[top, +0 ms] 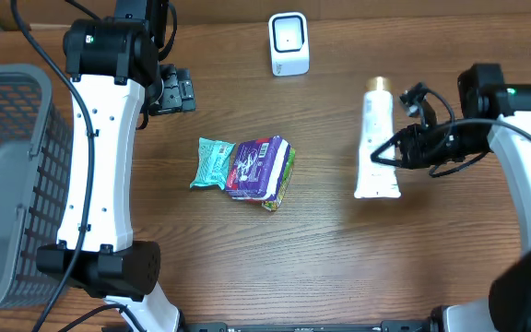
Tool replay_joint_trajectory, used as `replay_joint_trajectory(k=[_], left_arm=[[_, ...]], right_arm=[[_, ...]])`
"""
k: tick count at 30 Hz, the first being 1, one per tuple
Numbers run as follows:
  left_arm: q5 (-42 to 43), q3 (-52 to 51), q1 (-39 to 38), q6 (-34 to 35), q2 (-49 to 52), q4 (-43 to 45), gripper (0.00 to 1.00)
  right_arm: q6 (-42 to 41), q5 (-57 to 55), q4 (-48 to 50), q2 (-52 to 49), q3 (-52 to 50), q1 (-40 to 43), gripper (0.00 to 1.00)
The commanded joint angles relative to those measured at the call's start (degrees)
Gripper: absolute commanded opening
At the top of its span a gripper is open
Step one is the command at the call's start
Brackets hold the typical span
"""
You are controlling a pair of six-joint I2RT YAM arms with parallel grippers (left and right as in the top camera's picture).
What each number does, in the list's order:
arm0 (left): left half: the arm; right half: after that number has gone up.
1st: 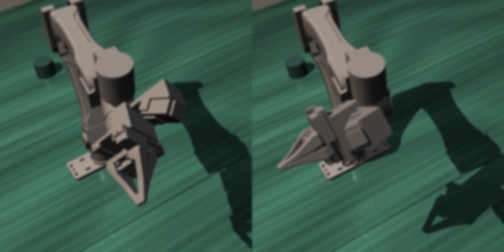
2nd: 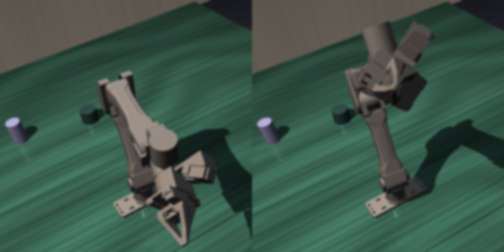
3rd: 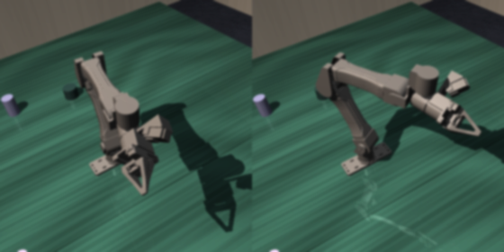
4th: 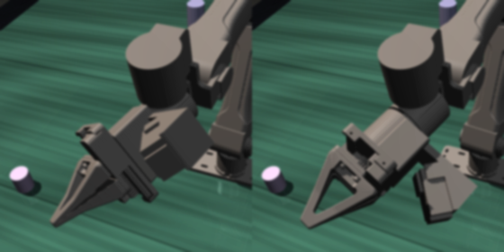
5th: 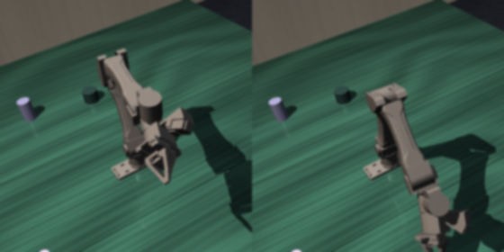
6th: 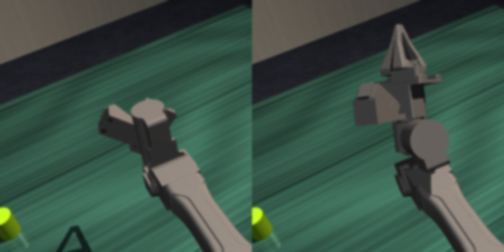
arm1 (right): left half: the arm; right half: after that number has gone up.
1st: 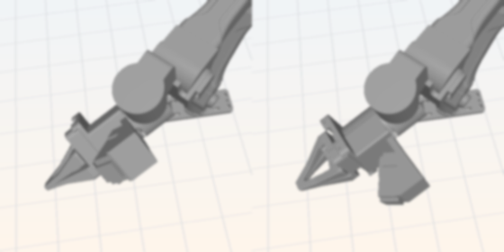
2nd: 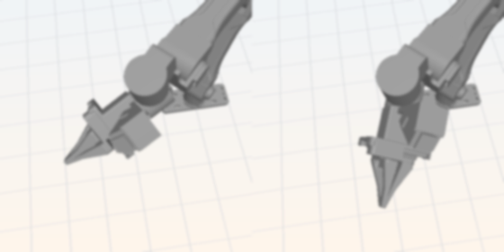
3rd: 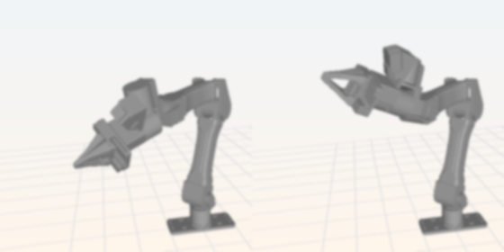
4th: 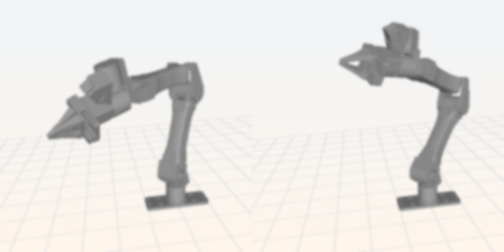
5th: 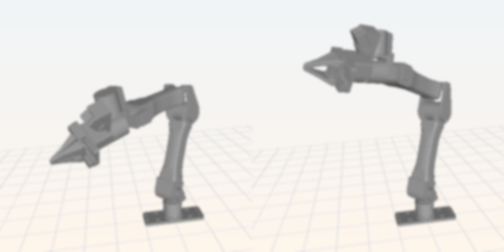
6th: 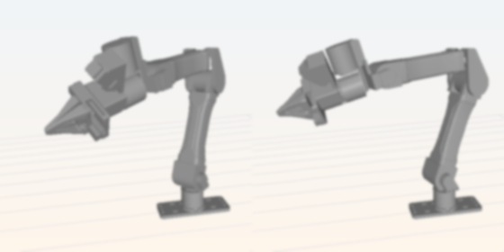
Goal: Scan the item barcode
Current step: 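Turn the tube's barcode toward the white scanner with the right gripper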
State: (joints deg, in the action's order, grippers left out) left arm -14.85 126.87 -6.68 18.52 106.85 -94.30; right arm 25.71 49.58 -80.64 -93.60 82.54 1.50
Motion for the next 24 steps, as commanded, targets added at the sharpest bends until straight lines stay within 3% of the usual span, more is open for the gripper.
replay_joint_trajectory(k=[1, 6, 12, 18, 24], left_arm=[[-0.7, -0.3, 0.0, 1.0, 0.5, 0.0, 1.0], [-0.7, -0.3, 0.0, 1.0, 0.5, 0.0, 0.99], [-0.7, -0.3, 0.0, 1.0, 0.5, 0.0, 1.0], [-0.7, -0.3, 0.0, 1.0, 0.5, 0.0, 1.0], [-0.7, -0.3, 0.0, 1.0, 0.5, 0.0, 1.0]], right_arm=[[6.7, 7.3, 0.6, 3.0, 1.6, -3.7, 0.04], [3.2, 7.1, 3.1, 3.5, 2.0, -7.4, 0.04], [-12.2, -2.3, 10.0, 3.5, 4.8, -10.4, 0.04], [-25.7, -27.2, 15.6, 3.5, 16.3, -17.0, 0.04], [-25.9, -56.6, 29.1, 2.6, 18.1, -26.9, 0.04]])
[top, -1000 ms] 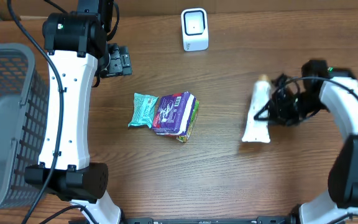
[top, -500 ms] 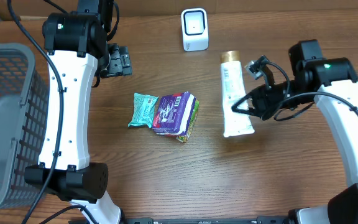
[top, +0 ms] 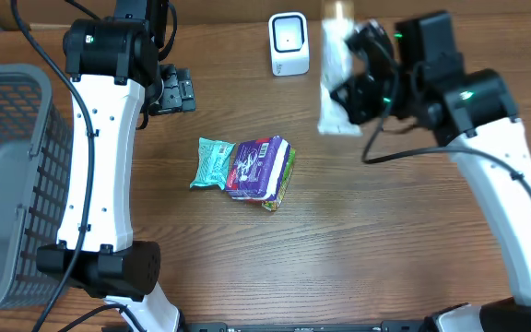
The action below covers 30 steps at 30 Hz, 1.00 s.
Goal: Scan the item barcode
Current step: 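Turn the tube's barcode toward the white scanner with the right gripper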
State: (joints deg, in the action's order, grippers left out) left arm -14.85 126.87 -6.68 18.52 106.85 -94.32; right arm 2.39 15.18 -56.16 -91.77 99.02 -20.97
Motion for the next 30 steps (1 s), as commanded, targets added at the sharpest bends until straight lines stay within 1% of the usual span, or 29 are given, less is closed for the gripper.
replay_joint_trajectory(k=[1, 3, 4, 7, 9, 12, 15, 17, 20, 26, 30], left_arm=[[-0.7, -0.3, 0.0, 1.0, 0.5, 0.1, 1.0], [-0.7, -0.3, 0.0, 1.0, 0.5, 0.1, 0.99], [-0.7, -0.3, 0.0, 1.0, 0.5, 0.1, 1.0], [-0.7, -0.3, 0.0, 1.0, 0.5, 0.1, 0.99], [-0.7, -0.3, 0.0, 1.0, 0.5, 0.1, 1.0], [-0.7, -0.3, 0.0, 1.0, 0.5, 0.1, 1.0], [-0.7, -0.3, 0.0, 1.0, 0.5, 0.1, 0.99], [-0.7, -0.3, 0.0, 1.0, 0.5, 0.1, 1.0], [-0.7, -0.3, 0.0, 1.0, 0.5, 0.1, 0.99], [-0.7, -0.3, 0.0, 1.0, 0.5, 0.1, 1.0], [-0.7, -0.3, 0.0, 1.0, 0.5, 0.1, 1.0]], right_arm=[[-2.5, -28.8, 7.5, -0.3, 1.4, -6.0, 0.04], [-2.2, -41.3, 13.0, -2.8, 1.4, -8.1, 0.04], [-0.8, -47.8, 16.6, -4.5, 1.4, -8.9, 0.04], [9.5, -60.7, 28.5, -9.5, 1.4, -10.2, 0.04], [20.8, -65.4, 38.3, -13.4, 1.4, -10.5, 0.04], [34.8, -69.6, 52.0, -18.8, 1.4, -10.4, 0.04], [48.6, -69.5, 63.4, -24.5, 1.4, -10.1, 0.04], [55.1, -68.9, 69.4, -28.5, 1.4, -9.9, 0.04], [61.1, -65.4, 72.4, -34.6, 1.4, -9.2, 0.04], [60.7, -62.4, 73.6, -42.2, 1.4, -6.8, 0.04], [60.7, -62.0, 73.5, -44.6, 1.4, -6.3, 0.04]])
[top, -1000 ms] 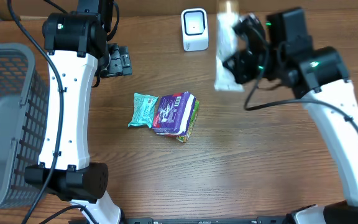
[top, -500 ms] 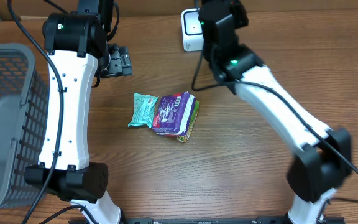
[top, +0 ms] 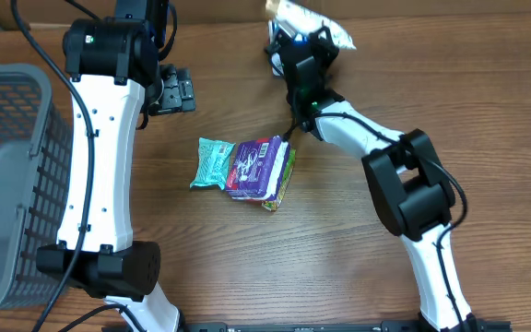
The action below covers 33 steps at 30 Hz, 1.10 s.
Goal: Scan the item barcode
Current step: 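Turn the tube's barcode toward the white scanner with the right gripper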
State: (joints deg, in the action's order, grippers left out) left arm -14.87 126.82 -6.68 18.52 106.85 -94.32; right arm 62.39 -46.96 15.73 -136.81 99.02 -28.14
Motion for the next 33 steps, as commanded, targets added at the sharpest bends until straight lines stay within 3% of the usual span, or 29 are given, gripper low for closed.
replay_joint_trajectory(k=[1, 28, 33], left_arm=[[-0.7, -0.3, 0.0, 1.0, 0.5, 0.1, 1.0], [-0.7, -0.3, 0.0, 1.0, 0.5, 0.1, 1.0], [-0.7, -0.3, 0.0, 1.0, 0.5, 0.1, 0.99]], right_arm=[[0.7, 0.2, 1.6, 0.4, 1.4, 0.9, 0.04], [-0.5, -1.6, 0.4, 1.6, 1.5, -2.6, 0.04], [-9.4, -1.6, -9.2, 9.3, 1.5, -4.1, 0.04]])
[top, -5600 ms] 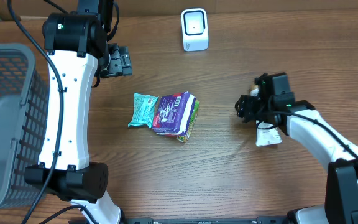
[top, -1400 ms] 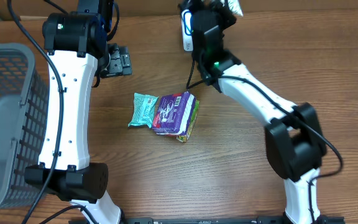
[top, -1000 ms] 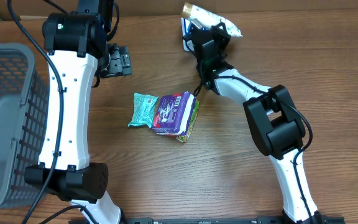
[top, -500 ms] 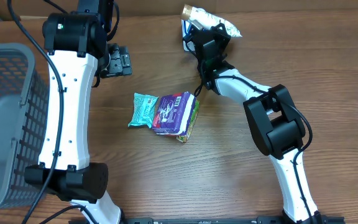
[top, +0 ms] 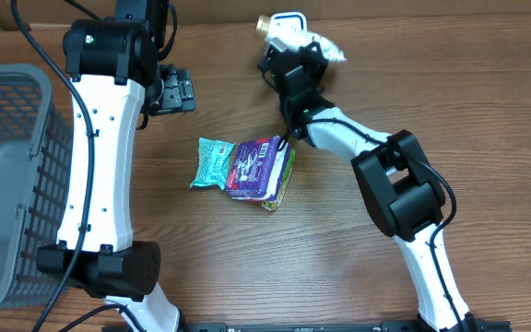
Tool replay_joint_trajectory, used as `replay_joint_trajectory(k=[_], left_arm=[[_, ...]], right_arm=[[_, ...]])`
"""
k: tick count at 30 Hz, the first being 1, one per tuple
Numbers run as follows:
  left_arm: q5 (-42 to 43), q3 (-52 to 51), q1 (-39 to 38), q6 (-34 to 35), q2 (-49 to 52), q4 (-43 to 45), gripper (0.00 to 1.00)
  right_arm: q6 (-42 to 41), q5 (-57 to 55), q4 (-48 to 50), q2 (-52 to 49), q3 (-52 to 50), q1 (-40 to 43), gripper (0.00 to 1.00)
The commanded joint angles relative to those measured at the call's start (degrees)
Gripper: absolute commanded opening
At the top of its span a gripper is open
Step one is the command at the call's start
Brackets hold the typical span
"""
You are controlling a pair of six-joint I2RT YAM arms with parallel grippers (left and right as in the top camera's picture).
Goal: Scan the item barcode
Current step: 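Turn the tube's barcode toward the white scanner with the right gripper, then lower the white tube onto the table's right side and release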
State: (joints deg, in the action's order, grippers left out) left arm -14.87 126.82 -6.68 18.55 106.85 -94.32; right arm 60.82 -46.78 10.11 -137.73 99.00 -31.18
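Observation:
My right gripper (top: 295,57) is shut on the white tube (top: 313,44), holding it tilted across the front of the white barcode scanner (top: 289,17) at the table's far edge. The tube's gold cap (top: 262,23) points left and its flat end points right. Only the scanner's top shows behind the tube. My left gripper (top: 183,91) hangs open and holds nothing, over the table at the far left, well away from the tube.
A teal snack pack (top: 212,161), a purple pack (top: 258,166) and a green pack (top: 287,183) beneath it lie together mid-table. A grey mesh basket (top: 7,184) stands at the left edge. The left arm's white links rise along the left side.
The tube has dropped a little and shifted left across the scanner, so its gold cap now shows at the left and the scanner's top is uncovered. The left arm has not moved.
The tube first lay on the table at the right with my right gripper at its side. Then it was lifted and held just right of the scanner. Then it was over the scanner, and now it sits slightly lower and further left in front of it.

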Motion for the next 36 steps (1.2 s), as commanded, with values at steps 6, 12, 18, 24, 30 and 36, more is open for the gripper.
replay_joint_trajectory(k=[6, 12, 18, 24, 30, 36], left_arm=[[-0.7, -0.3, 0.0, 1.0, 0.5, 0.1, 1.0], [-0.7, -0.3, 0.0, 1.0, 0.5, 0.1, 1.0], [-0.7, -0.3, 0.0, 1.0, 0.5, 0.1, 1.0], [-0.7, -0.3, 0.0, 1.0, 0.5, 0.1, 1.0], [-0.7, -0.3, 0.0, 1.0, 0.5, 0.1, 1.0], [-0.7, -0.3, 0.0, 1.0, 0.5, 0.1, 1.0]], right_arm=[[-32.3, 12.0, -32.2, 26.2, 1.5, -0.8, 0.04], [-63.2, 47.3, -54.8, 40.3, 1.5, 8.9, 0.04], [-79.3, 62.3, -71.7, 41.2, 0.1, 23.3, 0.04], [-84.9, 60.9, -70.3, 39.0, -11.5, 33.0, 0.04], [-86.6, 58.1, -61.2, 38.9, -22.8, 37.0, 0.04], [-86.5, 56.9, -53.9, 38.9, -30.4, 37.7, 0.04]])
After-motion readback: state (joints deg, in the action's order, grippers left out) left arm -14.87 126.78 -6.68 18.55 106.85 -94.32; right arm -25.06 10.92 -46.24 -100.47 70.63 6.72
